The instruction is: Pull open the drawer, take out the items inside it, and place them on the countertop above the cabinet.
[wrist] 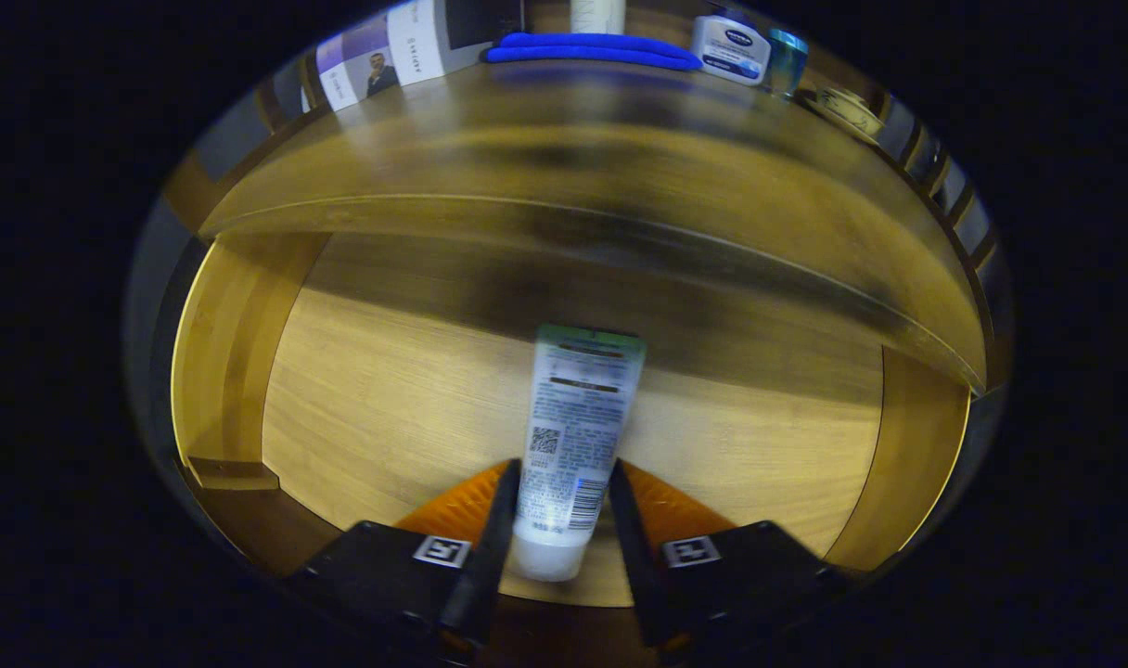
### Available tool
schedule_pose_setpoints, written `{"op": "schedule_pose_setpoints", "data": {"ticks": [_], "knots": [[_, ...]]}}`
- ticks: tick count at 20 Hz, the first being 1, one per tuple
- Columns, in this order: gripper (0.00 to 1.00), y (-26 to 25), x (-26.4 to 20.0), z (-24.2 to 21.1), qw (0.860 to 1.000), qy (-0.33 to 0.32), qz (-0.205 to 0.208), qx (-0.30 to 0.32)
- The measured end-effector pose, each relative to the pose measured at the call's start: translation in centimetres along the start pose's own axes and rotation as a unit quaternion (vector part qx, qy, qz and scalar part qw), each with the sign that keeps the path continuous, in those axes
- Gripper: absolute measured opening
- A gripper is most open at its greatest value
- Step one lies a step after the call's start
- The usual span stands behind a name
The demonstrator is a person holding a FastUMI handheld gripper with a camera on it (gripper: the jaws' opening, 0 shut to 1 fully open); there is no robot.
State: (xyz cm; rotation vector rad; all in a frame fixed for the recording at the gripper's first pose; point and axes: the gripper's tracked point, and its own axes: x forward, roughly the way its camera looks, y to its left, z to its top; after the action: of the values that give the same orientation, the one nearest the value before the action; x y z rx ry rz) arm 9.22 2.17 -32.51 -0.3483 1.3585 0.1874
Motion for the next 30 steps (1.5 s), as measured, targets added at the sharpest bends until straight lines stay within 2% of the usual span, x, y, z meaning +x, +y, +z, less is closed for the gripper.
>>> {"op": "schedule_pose_setpoints", "data": {"ticks": [3, 6, 13, 21, 26, 30], "knots": [[0.47, 0.6, 0.0, -0.5, 1.0, 0.004, 0.017, -0.007], [0.48, 1.8, -1.0, -0.7, 0.999, 0.0, 0.048, -0.006], [0.48, 1.8, -6.0, -0.3, 0.996, -0.054, 0.064, -0.027], [0.48, 3.1, -12.3, -0.8, 0.987, -0.112, 0.114, -0.023], [0.47, 2.4, -15.7, 1.2, 0.98, -0.153, 0.127, -0.005], [0.47, 0.1, -16.4, 4.5, 0.976, -0.179, 0.12, 0.04]]}}
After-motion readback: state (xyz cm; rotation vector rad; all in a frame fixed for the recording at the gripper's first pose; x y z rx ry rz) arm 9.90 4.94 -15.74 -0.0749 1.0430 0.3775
